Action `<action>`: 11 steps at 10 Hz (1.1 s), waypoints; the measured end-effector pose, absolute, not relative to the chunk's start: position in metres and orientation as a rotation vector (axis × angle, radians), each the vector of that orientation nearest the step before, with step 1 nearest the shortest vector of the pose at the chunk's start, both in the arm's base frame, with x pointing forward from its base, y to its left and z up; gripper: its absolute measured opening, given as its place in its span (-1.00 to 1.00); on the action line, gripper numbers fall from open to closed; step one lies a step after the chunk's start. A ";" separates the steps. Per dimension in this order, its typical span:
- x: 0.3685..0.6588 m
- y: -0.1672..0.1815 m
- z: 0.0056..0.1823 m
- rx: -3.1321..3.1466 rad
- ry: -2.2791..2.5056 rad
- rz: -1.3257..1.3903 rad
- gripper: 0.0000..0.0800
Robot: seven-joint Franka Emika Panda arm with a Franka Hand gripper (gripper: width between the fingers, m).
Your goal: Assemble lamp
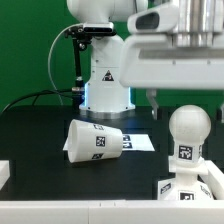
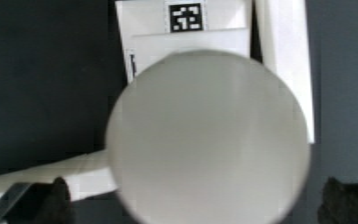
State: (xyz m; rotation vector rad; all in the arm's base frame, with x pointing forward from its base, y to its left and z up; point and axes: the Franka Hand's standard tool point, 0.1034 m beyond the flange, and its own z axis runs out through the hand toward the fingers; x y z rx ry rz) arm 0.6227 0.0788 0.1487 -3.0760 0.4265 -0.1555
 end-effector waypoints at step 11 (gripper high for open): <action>0.588 -0.001 0.185 -2.968 0.552 -0.094 0.75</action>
Offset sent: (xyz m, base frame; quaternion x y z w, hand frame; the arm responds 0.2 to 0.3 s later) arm 0.0000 0.0000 0.0000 0.0000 0.0000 0.0000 1.0000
